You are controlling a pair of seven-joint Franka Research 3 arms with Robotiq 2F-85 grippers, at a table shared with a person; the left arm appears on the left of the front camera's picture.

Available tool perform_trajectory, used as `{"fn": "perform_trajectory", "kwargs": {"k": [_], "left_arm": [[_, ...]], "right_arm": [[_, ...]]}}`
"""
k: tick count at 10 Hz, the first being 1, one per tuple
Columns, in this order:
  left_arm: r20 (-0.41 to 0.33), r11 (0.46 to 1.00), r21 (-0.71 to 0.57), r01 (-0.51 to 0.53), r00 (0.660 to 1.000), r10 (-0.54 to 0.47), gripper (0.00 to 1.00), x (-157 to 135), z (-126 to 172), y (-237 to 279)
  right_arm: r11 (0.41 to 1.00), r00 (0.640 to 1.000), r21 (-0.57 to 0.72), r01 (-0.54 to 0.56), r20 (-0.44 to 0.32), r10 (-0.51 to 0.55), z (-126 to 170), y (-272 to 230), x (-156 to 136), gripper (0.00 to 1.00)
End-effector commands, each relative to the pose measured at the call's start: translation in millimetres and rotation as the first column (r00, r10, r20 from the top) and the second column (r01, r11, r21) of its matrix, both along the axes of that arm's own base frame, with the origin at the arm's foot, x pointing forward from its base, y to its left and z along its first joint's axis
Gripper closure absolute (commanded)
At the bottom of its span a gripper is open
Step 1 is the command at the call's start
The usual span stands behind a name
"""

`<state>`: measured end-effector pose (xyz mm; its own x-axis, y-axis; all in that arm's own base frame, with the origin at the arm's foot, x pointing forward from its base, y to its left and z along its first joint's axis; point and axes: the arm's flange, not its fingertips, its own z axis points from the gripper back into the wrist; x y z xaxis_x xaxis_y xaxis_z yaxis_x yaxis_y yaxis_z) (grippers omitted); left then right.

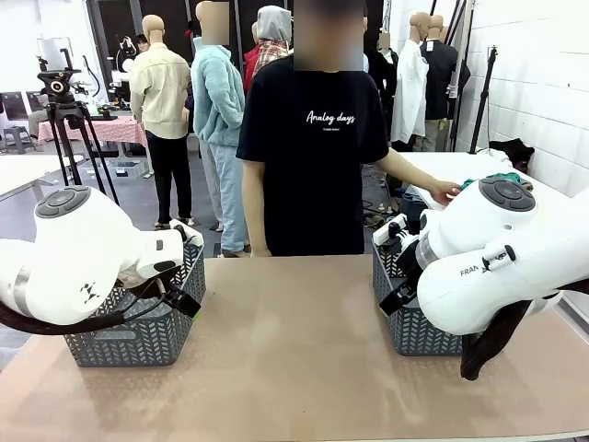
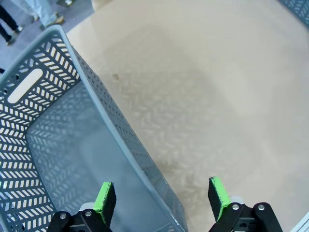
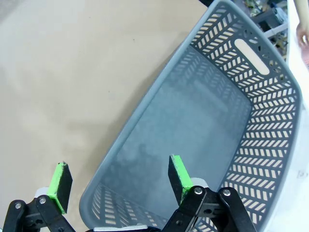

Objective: Sort the tops and bottoms.
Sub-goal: Lift clothes from the center of the table with your left hand.

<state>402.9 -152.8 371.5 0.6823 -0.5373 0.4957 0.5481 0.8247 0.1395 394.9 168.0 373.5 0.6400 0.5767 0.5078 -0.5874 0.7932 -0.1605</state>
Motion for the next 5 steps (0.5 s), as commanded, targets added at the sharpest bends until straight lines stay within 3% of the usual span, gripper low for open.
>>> {"fn": "perform_trajectory", "kwargs": {"k": [1,3,5], "left_arm": [[0.000,1.000,0.000,0.000,1.000,0.000,0.00,0,0,0],[0.139,1.000,0.017,-0.014,0.990,0.011,0.00,-3,44,13],[0.154,0.999,-0.036,-0.027,0.988,0.033,0.00,-20,79,36]], "right_arm": [[1.000,1.000,0.000,0.000,0.000,0.000,0,0,0,0.00],[0.992,0.987,-0.013,0.126,0.106,-0.124,38,-31,-31,0.00],[0.987,0.978,0.047,0.157,0.135,-0.162,68,-58,-56,0.00]]}}
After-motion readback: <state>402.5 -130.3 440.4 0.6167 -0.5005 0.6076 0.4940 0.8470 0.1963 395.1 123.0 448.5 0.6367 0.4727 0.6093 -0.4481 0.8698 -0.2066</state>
